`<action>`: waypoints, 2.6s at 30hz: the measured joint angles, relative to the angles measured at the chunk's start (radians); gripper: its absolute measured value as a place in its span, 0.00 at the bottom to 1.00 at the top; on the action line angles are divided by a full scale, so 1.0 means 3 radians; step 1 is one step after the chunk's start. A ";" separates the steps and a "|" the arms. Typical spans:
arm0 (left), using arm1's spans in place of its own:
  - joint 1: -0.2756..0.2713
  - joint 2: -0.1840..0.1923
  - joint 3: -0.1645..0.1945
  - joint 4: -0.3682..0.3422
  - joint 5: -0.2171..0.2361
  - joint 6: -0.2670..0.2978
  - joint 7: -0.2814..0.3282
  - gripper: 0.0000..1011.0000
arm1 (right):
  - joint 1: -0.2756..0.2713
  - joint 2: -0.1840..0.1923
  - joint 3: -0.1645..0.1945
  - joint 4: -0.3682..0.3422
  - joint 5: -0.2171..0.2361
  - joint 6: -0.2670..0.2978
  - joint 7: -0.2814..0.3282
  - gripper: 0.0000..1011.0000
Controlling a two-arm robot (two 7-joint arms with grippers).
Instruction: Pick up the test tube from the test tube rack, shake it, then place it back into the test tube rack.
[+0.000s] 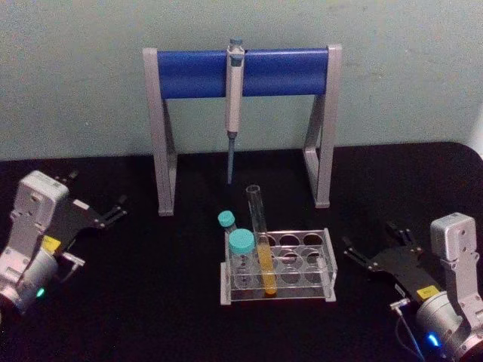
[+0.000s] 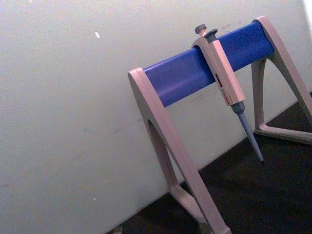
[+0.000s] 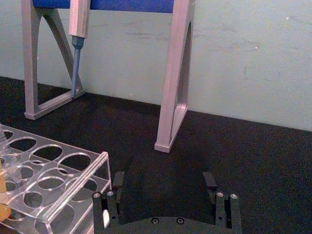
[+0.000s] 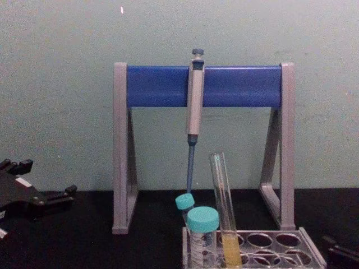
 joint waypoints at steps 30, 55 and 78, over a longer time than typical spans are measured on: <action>0.0000 0.0000 0.0000 0.0000 0.0000 0.0000 0.0000 0.99 | 0.0000 0.0001 0.0000 -0.0002 0.0005 -0.0004 0.0000 0.99; 0.0000 0.0000 0.0000 0.0000 0.0000 0.0000 0.0000 0.99 | 0.0000 0.0001 0.0000 -0.0002 0.0004 -0.0003 0.0000 0.99; 0.0000 0.0000 0.0000 0.0000 0.0000 0.0000 0.0000 0.99 | 0.0000 0.0001 0.0000 -0.0002 0.0004 -0.0003 0.0000 0.99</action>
